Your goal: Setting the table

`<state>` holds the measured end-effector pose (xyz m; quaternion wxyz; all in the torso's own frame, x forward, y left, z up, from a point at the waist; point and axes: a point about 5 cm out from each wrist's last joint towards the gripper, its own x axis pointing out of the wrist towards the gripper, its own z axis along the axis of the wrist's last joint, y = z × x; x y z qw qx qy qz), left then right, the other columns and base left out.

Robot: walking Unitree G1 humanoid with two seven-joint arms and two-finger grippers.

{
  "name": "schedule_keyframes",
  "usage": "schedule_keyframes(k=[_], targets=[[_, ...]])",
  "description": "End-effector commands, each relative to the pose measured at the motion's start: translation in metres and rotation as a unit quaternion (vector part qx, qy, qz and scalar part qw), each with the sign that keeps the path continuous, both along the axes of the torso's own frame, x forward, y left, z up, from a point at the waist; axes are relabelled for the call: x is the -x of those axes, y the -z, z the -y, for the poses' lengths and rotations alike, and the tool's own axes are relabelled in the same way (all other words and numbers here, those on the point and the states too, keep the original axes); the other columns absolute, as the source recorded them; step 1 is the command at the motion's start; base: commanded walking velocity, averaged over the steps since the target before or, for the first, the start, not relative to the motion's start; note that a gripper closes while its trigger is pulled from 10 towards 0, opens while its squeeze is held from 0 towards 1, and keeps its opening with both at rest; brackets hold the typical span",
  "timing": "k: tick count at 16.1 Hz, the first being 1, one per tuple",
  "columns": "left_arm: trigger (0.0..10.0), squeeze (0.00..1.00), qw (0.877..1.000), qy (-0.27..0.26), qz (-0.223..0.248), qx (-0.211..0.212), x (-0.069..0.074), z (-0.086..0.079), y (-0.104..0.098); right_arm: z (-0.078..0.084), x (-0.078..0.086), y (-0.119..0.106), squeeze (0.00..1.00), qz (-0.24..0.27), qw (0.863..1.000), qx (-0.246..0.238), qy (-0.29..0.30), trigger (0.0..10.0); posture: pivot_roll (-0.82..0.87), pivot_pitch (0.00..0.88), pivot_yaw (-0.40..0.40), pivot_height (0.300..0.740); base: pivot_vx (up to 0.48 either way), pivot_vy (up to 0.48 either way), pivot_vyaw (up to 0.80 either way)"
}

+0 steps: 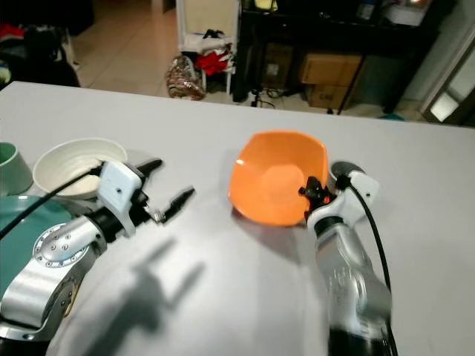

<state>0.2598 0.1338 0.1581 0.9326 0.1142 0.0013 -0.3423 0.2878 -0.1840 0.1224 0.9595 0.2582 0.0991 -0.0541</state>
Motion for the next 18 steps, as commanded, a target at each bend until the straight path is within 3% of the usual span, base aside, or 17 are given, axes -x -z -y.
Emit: schedule_keyframes(k=[1,4,7,15,16,17,18], targets=[[10.0,0.00,0.999,0.037,-0.003,0.005,0.002,0.008,-0.003,0.006,-0.011,-0.001,0.00,0.003,0.999,-0.028,0.027,10.0,-0.01,0.000,-0.049,0.740,0.000,0.000,0.00],[10.0,0.00,0.997,0.071,-0.015,0.003,0.005,0.011,-0.004,0.007,-0.019,0.013,0.00,-0.042,0.996,-0.065,0.042,10.0,-0.01,0.000,-0.054,0.740,0.000,0.000,0.00],[10.0,0.00,0.995,0.093,-0.032,0.000,0.010,0.011,-0.002,0.004,-0.021,0.018,0.00,-0.056,0.991,-0.109,0.045,10.0,0.00,0.000,-0.054,0.740,0.000,0.000,0.00],[10.0,0.00,0.992,0.121,-0.042,-0.011,0.010,0.008,-0.007,0.003,-0.011,0.020,0.00,-0.086,0.974,-0.202,0.056,10.0,-0.01,0.000,-0.048,0.740,0.000,0.000,0.00],[10.0,0.00,0.992,0.122,-0.041,-0.010,0.010,0.008,-0.008,0.006,-0.007,0.017,0.45,-0.086,0.971,-0.214,0.065,10.0,-0.01,0.000,-0.048,0.740,0.000,0.000,0.00],[10.0,0.00,0.992,0.123,-0.041,-0.010,0.011,0.008,-0.008,0.009,-0.003,0.015,0.78,-0.088,0.969,-0.218,0.072,10.0,-0.01,0.000,-0.048,0.740,0.000,0.000,0.00],[10.0,0.00,0.991,0.123,-0.041,-0.010,0.011,0.008,-0.008,0.010,-0.001,0.014,0.78,-0.089,0.969,-0.219,0.074,10.0,-0.01,0.000,-0.050,0.740,0.000,0.000,0.00]])
